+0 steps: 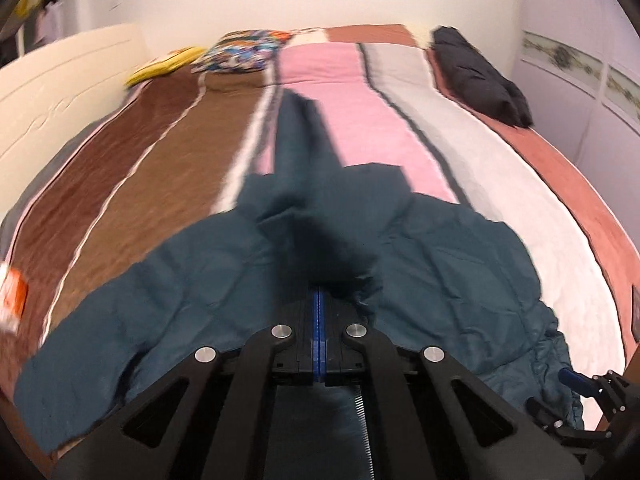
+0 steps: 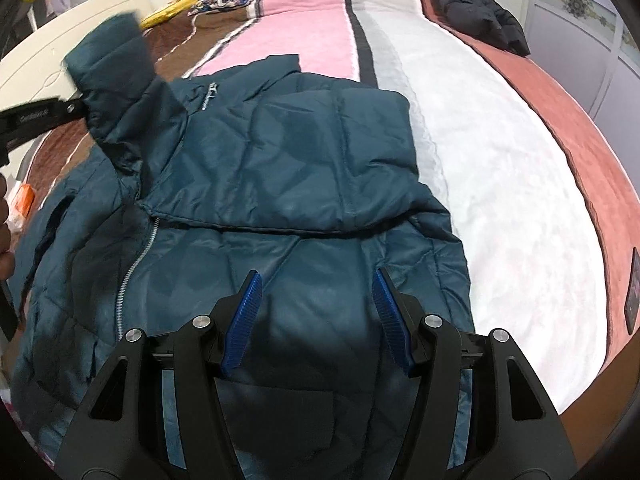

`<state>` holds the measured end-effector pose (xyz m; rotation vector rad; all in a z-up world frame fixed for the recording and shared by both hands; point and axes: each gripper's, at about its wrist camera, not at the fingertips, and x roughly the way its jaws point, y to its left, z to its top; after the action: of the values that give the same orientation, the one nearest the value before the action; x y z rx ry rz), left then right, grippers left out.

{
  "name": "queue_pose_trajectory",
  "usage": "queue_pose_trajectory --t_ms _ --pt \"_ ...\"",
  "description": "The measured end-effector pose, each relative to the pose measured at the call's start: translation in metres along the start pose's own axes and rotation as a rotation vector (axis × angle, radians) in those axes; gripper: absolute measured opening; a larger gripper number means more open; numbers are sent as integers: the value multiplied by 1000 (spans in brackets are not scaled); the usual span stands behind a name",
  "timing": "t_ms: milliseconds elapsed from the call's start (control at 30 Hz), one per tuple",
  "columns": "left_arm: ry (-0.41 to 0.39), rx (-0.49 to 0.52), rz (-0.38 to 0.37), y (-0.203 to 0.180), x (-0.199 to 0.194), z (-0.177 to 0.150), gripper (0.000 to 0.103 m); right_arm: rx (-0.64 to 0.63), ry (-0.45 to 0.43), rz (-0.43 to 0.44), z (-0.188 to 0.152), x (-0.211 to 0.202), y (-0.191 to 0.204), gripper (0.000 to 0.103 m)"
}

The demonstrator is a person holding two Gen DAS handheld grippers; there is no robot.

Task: Fold large clothes
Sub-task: 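Grasp the other sleeve with the left tool and fold it across the body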

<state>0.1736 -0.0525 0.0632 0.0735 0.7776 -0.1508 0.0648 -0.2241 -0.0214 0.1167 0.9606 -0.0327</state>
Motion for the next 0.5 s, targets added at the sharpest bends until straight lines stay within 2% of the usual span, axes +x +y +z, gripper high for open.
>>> queue_pose_trajectory --t_ms 167,300,333,367,400,433,500 --pt "71 -124 12 43 18 -18 0 -7 7 1 -1 -1 7 58" --pt "139 -179 19 66 42 -39 0 -9 12 -11 -3 -2 9 58" --pt "162 -193 24 71 48 -45 4 -8 15 -13 -2 -1 9 58" --pt "195 -217 28 77 56 -52 8 -8 18 -14 -3 0 10 58" --pt "216 -234 23 84 58 -58 24 -7 21 -15 -2 1 11 58" --pt "234 -256 16 89 60 -65 45 -8 25 -15 -1 2 12 58" --pt "220 -309 -5 102 55 -73 59 -14 29 -12 -1 4 15 58"
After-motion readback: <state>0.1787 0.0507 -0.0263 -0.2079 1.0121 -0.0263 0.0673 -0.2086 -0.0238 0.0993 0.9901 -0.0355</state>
